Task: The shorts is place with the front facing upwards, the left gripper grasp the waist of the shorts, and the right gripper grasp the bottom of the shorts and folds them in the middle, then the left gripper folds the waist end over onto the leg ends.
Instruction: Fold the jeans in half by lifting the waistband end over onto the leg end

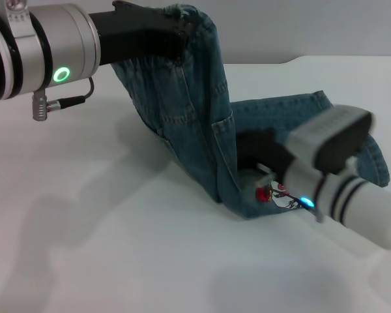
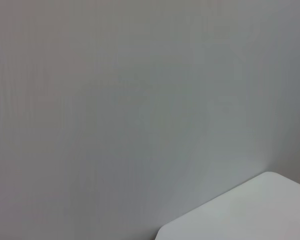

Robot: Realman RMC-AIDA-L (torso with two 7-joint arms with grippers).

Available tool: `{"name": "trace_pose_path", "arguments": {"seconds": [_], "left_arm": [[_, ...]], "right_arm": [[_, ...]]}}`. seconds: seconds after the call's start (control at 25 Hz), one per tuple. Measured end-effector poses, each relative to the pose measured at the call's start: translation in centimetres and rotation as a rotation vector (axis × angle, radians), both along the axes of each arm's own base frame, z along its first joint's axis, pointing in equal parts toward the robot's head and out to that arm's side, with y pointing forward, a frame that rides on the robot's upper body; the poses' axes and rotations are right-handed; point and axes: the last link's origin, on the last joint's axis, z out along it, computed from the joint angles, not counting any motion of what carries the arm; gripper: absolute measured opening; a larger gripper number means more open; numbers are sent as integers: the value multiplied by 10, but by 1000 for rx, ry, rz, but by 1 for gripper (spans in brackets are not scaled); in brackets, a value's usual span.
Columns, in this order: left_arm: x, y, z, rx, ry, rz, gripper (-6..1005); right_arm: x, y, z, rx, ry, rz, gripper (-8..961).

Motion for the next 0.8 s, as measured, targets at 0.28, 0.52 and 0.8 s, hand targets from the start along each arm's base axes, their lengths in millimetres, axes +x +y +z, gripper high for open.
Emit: {"name": "trace_pose_path", "arguments": {"seconds": [0.28,0.52,0.8], "left_arm": [[6,-2,2,2,-6,-22,49],[23,-6,4,-7,-27,-85,48],[32,-11,5,-13,-37,-117,49]], "right_arm": [[39,-7,20,92,18,-96,0],[33,-3,14,71,-5,-82,0],[16,3,4,25,-31,-41,0]]}}
